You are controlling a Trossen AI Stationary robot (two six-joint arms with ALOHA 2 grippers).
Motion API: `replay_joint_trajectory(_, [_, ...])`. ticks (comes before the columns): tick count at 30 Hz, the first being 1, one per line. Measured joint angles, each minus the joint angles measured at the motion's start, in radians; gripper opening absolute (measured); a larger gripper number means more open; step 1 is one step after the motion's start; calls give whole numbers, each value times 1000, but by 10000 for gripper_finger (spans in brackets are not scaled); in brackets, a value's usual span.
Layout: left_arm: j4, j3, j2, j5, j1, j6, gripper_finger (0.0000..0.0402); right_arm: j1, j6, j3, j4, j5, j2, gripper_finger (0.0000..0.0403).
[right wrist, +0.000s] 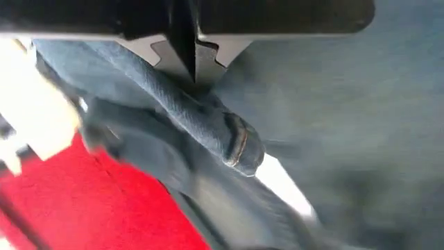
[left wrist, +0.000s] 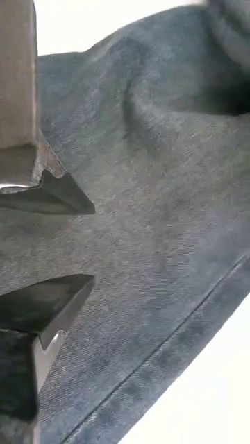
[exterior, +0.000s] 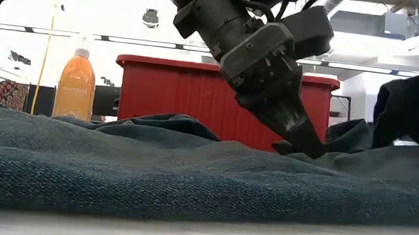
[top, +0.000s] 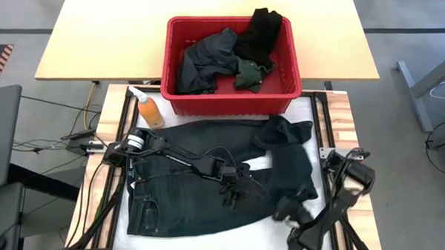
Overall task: Fold Laundry from Bin
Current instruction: Fold the dark blue jeans
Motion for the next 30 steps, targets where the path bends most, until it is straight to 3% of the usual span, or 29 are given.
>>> replay_joint_trajectory(6, [4,0,2,-1,1,-2,139,3,280,-208,14,-92,-184,18])
replay_joint_trajectory(9, [-2,0,5,18,1,-25,139,-3,311,-247,71,-92,-225,18])
replay_joint_trajectory(13, [-41,0,5,90,-12,-35,139,-15,304,-245,93,-97,-228,18])
replay_joint_trajectory(17, [-93,0,6,101,-30,-65,139,-15,293,-199,79,-116,-228,18])
replay_joint_trajectory(24, [-188,0,6,212,-64,-82,139,-5,162,-99,79,-399,-228,18])
replay_joint_trajectory(30, [-173,63,8,309,-73,-50,139,50,205,-94,140,-436,-228,28])
